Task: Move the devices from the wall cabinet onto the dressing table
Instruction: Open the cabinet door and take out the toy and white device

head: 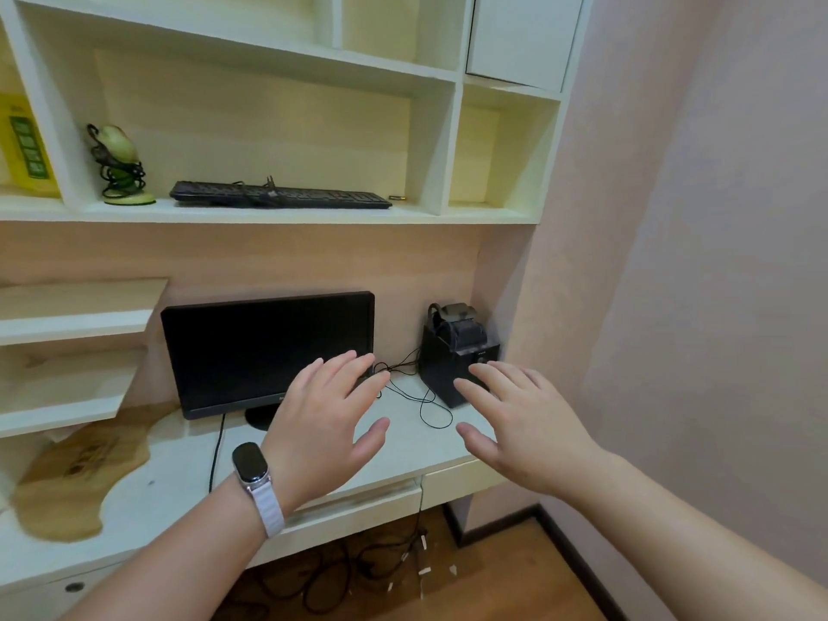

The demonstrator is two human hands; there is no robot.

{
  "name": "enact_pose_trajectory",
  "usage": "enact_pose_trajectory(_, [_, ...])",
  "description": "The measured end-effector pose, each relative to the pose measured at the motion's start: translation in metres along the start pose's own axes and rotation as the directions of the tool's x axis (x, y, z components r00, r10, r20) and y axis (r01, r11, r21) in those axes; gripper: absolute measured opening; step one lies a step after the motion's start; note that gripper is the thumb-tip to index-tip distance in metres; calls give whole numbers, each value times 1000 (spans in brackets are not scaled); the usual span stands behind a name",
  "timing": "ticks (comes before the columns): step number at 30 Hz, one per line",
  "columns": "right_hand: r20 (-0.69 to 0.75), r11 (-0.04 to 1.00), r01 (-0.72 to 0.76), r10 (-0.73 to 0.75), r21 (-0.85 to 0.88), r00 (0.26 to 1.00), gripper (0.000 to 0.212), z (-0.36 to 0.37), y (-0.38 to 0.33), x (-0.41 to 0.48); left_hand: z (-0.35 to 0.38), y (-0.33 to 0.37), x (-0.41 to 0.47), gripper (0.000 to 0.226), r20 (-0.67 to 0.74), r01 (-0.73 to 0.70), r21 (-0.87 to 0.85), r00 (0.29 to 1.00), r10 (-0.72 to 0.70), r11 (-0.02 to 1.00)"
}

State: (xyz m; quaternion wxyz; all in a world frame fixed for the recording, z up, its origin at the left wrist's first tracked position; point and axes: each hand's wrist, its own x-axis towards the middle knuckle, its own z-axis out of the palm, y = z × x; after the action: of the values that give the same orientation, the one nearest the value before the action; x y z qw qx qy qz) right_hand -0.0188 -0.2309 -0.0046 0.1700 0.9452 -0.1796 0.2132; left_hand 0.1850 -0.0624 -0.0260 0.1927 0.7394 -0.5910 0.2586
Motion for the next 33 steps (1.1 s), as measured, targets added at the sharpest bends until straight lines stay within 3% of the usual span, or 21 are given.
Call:
enact_pose_trajectory(8, [-94, 997, 49, -43, 66, 995, 50, 56, 64, 43, 50, 0, 59, 48, -2, 3, 60, 1000, -3, 998])
enact_pose_trajectory(21, [-235, 991, 122, -105, 58, 966, 48, 99, 244, 113, 126, 46, 225, 48, -85, -9, 183, 996, 24, 983])
enact_pose_trajectory(33, [-292, 983, 157, -124, 92, 948, 51, 101, 305, 185, 121, 34, 317, 49, -130, 6, 289, 991, 33, 957])
